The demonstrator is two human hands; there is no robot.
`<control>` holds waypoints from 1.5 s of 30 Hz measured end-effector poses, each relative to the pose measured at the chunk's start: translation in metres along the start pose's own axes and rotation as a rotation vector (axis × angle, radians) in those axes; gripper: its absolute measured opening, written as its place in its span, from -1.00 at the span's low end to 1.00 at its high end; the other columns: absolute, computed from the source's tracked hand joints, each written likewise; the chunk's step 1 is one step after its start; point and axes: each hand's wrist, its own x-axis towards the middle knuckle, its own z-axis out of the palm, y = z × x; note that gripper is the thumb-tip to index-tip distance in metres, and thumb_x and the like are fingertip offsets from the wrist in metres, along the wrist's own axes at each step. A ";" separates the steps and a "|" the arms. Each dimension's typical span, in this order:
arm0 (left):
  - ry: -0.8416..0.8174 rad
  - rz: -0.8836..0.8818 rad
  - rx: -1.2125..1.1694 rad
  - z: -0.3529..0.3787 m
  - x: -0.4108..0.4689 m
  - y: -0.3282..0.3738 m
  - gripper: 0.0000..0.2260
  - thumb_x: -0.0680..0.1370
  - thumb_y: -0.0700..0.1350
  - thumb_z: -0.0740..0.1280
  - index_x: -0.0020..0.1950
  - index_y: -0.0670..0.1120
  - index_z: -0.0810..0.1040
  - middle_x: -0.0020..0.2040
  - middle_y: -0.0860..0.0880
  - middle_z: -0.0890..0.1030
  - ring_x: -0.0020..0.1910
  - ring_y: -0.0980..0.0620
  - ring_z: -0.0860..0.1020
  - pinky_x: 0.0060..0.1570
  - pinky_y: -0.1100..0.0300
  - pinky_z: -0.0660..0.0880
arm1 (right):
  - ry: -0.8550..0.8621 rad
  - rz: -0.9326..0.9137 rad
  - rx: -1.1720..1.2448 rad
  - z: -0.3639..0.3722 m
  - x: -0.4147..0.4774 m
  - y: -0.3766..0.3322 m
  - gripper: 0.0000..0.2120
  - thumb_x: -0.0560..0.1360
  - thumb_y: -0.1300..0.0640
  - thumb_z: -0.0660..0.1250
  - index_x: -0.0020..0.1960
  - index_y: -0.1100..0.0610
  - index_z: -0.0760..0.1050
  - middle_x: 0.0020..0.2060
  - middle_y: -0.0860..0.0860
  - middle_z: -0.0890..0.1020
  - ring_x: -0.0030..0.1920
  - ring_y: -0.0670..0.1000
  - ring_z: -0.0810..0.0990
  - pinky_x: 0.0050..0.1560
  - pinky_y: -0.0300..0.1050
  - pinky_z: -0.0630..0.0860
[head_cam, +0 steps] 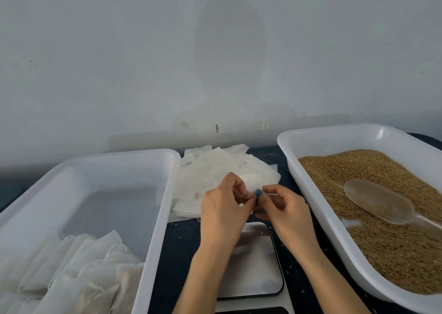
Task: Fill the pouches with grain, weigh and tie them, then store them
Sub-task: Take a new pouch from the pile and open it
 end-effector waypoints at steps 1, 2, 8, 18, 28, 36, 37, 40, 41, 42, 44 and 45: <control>-0.008 -0.006 0.001 0.000 -0.001 -0.001 -0.71 0.40 -0.11 0.53 -0.23 0.08 0.40 -0.30 0.14 0.64 -0.27 0.14 0.62 -0.22 0.10 0.59 | -0.002 0.011 0.014 0.000 -0.001 0.001 -0.93 0.56 0.17 0.40 -0.06 0.01 0.62 -0.22 0.01 0.74 -0.23 0.03 0.74 -0.17 -0.07 0.67; -0.018 -0.015 -0.006 0.000 -0.002 -0.002 -0.70 0.39 -0.11 0.53 -0.23 0.09 0.40 -0.30 0.14 0.64 -0.28 0.13 0.62 -0.22 0.08 0.59 | -0.003 0.030 0.041 -0.001 -0.001 0.001 -0.90 0.56 0.20 0.39 -0.07 0.03 0.63 -0.22 0.02 0.74 -0.21 0.04 0.74 -0.16 -0.08 0.68; -0.063 -0.080 -0.069 -0.003 0.000 -0.005 -0.71 0.38 -0.12 0.54 -0.23 0.08 0.42 -0.29 0.10 0.66 -0.33 0.12 0.62 -0.26 0.13 0.59 | -0.041 0.104 0.237 -0.003 -0.001 -0.004 -0.94 0.55 0.25 0.39 0.00 0.14 0.61 -0.21 0.09 0.74 -0.16 0.03 0.74 -0.20 -0.27 0.63; -0.094 -0.130 -0.167 -0.002 0.001 -0.004 -0.79 0.42 -0.16 0.52 -0.16 0.02 0.49 -0.24 0.14 0.67 -0.24 0.18 0.62 -0.25 0.34 0.53 | -0.015 0.092 0.249 -0.005 -0.002 -0.006 -0.85 0.53 0.32 0.39 0.07 0.18 0.52 -0.22 0.12 0.74 -0.15 0.04 0.75 -0.19 -0.30 0.61; 0.035 -0.044 -0.131 -0.001 -0.003 0.007 -0.79 0.45 -0.19 0.47 -0.18 0.05 0.47 -0.23 0.13 0.61 -0.22 0.18 0.60 -0.28 0.37 0.51 | 0.072 -0.017 0.127 -0.009 0.000 -0.001 -0.73 0.50 0.38 0.38 -0.19 0.02 0.55 -0.25 0.07 0.70 -0.19 0.03 0.72 -0.22 -0.16 0.65; 0.090 0.142 0.003 -0.001 -0.007 0.014 -0.80 0.44 -0.24 0.43 -0.16 -0.01 0.45 -0.23 0.10 0.55 -0.21 0.09 0.56 -0.21 0.20 0.54 | 0.137 -0.429 -0.815 -0.004 -0.014 -0.008 -0.79 0.39 0.09 0.49 0.02 -0.07 0.64 0.04 -0.11 0.43 -0.11 -0.10 0.55 -0.36 -0.17 0.54; 0.084 0.138 -0.003 -0.001 -0.006 0.013 -0.80 0.44 -0.24 0.43 -0.17 0.00 0.45 -0.23 0.10 0.56 -0.21 0.09 0.57 -0.21 0.19 0.55 | 0.152 -0.479 -0.871 -0.004 -0.014 -0.009 -0.78 0.37 0.05 0.52 0.01 -0.03 0.64 0.04 -0.06 0.41 -0.08 -0.05 0.52 -0.42 -0.20 0.47; 0.103 0.105 -0.048 -0.002 -0.005 0.011 -0.77 0.45 -0.24 0.43 -0.20 0.04 0.45 -0.24 0.09 0.56 -0.23 0.09 0.57 -0.24 0.25 0.54 | 0.138 -0.730 -0.970 -0.008 -0.013 -0.017 -0.88 0.38 0.06 0.50 -0.13 0.06 0.63 -0.03 0.00 0.47 -0.09 0.01 0.48 -0.52 -0.20 0.39; 0.117 0.087 -0.081 -0.002 -0.005 0.011 -0.76 0.45 -0.24 0.43 -0.21 0.05 0.44 -0.25 0.09 0.56 -0.24 0.10 0.57 -0.27 0.30 0.52 | 0.112 -0.798 -0.985 -0.008 -0.013 -0.018 -0.92 0.40 0.07 0.48 -0.16 0.07 0.62 -0.03 -0.02 0.52 -0.10 0.01 0.49 -0.51 -0.20 0.40; 0.125 0.069 -0.113 -0.003 -0.004 0.010 -0.75 0.45 -0.25 0.43 -0.22 0.05 0.44 -0.27 0.09 0.56 -0.26 0.11 0.57 -0.28 0.33 0.50 | 0.083 -0.841 -0.983 -0.008 -0.014 -0.020 -0.94 0.43 0.09 0.46 -0.17 0.07 0.62 -0.04 -0.04 0.56 -0.11 0.01 0.50 -0.48 -0.19 0.42; 0.127 0.047 -0.159 -0.006 -0.001 0.008 -0.76 0.46 -0.24 0.44 -0.22 0.05 0.45 -0.28 0.10 0.56 -0.28 0.13 0.57 -0.29 0.39 0.47 | 0.032 -0.851 -0.963 -0.008 -0.016 -0.022 -0.96 0.48 0.14 0.45 -0.14 0.07 0.61 -0.11 -0.09 0.62 -0.17 0.00 0.54 -0.43 -0.15 0.45; 0.122 0.041 -0.173 -0.007 0.000 0.007 -0.76 0.47 -0.24 0.44 -0.22 0.04 0.45 -0.28 0.12 0.56 -0.28 0.14 0.57 -0.28 0.40 0.46 | 0.008 -0.825 -0.958 -0.007 -0.017 -0.023 -0.94 0.49 0.15 0.47 -0.11 0.07 0.60 -0.18 -0.11 0.63 -0.23 -0.01 0.55 -0.45 -0.14 0.45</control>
